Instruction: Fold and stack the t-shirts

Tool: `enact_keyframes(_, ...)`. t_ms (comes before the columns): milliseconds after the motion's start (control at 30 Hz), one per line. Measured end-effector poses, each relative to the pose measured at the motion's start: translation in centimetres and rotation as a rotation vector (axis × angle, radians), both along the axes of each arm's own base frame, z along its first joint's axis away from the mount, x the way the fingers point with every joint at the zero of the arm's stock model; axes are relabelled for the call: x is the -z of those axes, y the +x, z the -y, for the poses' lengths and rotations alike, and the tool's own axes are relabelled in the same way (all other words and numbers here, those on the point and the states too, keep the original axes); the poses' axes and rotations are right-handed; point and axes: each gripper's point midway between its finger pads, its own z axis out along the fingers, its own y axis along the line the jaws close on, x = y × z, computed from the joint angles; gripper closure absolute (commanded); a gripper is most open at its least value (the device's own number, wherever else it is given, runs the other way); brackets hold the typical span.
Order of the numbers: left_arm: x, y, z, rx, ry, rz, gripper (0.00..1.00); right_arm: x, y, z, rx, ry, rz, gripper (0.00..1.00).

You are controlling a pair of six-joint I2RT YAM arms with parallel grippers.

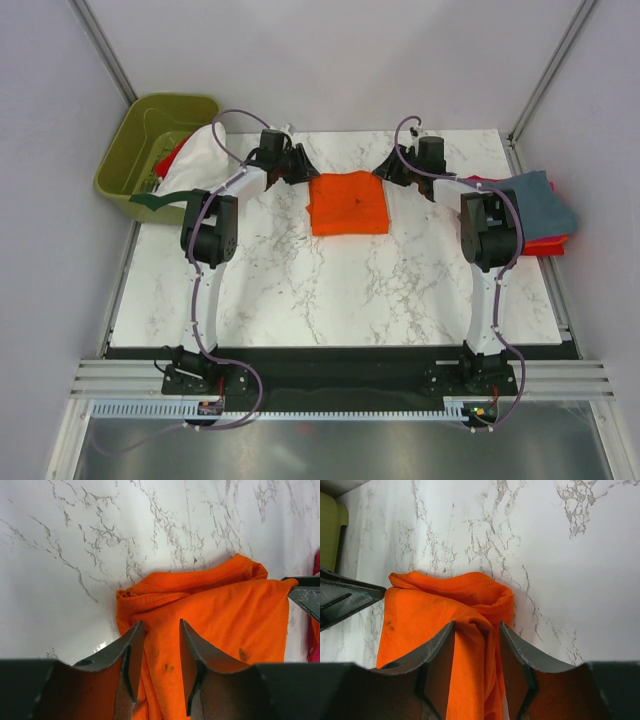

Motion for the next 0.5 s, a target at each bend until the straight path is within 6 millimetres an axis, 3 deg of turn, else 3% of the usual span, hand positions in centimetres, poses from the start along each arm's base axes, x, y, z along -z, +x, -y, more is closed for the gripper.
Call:
enact_keyframes(100, 0.3, 0.3, 0.0, -0.007, 0.011, -0.006, 0.72, -0.3, 0.1, -0.2, -0.012, 0.021, 0.011, 0.59)
enact_keyframes(133, 0.4, 0.4, -0.1, -0.012, 0.015, -0.004, 0.82, -0.2, 0.2, -0.4, -0.017, 0.028, 0.014, 0.70)
enact_keyframes(200, 0.6, 0.4, -0.1, -0.015, 0.022, -0.006, 0.91, 0.1, 0.3, -0.6, -0.028, 0.042, 0.014, 0.85)
enact_keyframes(233, 0.6, 0.4, -0.1, -0.017, 0.027, -0.006, 0.95, 0.3, 0.3, -0.8, -0.031, 0.051, 0.008, 0.88)
enact_keyframes(333, 0.7, 0.5, -0.2, -0.022, 0.036, -0.005, 0.98, 1.3, 0.1, -1.0, -0.039, 0.065, -0.016, 1.00)
enact_keyframes(500, 1.3, 0.2, -0.5, -0.030, 0.046, -0.003, 0.98, 1.4, 0.1, -1.0, -0.043, 0.080, -0.021, 1.00)
